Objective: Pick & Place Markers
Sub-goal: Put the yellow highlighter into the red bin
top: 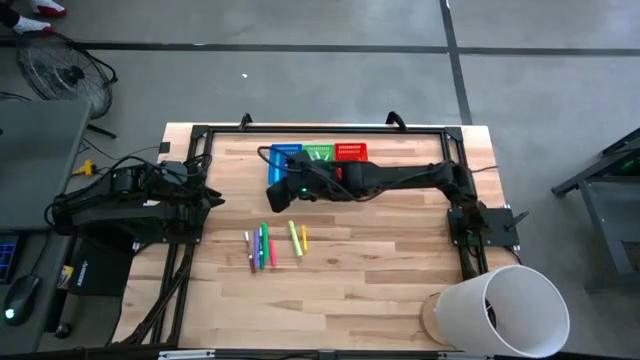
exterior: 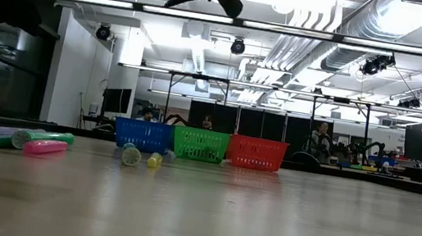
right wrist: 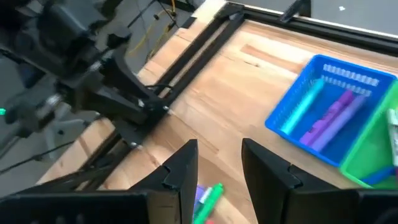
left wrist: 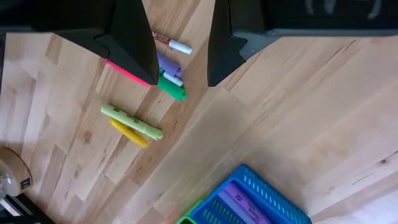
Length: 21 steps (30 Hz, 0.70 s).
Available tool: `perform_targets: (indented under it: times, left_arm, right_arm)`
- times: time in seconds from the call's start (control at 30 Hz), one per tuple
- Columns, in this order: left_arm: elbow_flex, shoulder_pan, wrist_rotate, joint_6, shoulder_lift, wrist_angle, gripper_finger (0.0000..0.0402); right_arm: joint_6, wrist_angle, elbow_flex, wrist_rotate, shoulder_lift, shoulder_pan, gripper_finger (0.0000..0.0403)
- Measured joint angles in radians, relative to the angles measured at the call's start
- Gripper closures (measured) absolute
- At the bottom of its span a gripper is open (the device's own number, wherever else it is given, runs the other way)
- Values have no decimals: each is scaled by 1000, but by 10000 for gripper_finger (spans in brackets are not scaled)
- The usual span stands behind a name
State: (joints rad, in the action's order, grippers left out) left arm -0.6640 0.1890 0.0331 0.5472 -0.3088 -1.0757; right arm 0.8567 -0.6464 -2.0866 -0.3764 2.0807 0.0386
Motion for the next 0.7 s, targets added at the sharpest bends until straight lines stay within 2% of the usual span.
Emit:
perform_targets:
  times: [0.37, 0.7]
  left_arm:
    - [0, 0, 0, 0, 0, -2, 266]
    - [0, 0, 0, -2, 0, -6, 266]
  right_arm:
    - [49, -4, -140, 71, 144, 2, 290]
    - [227, -144, -142, 185, 242, 1, 290]
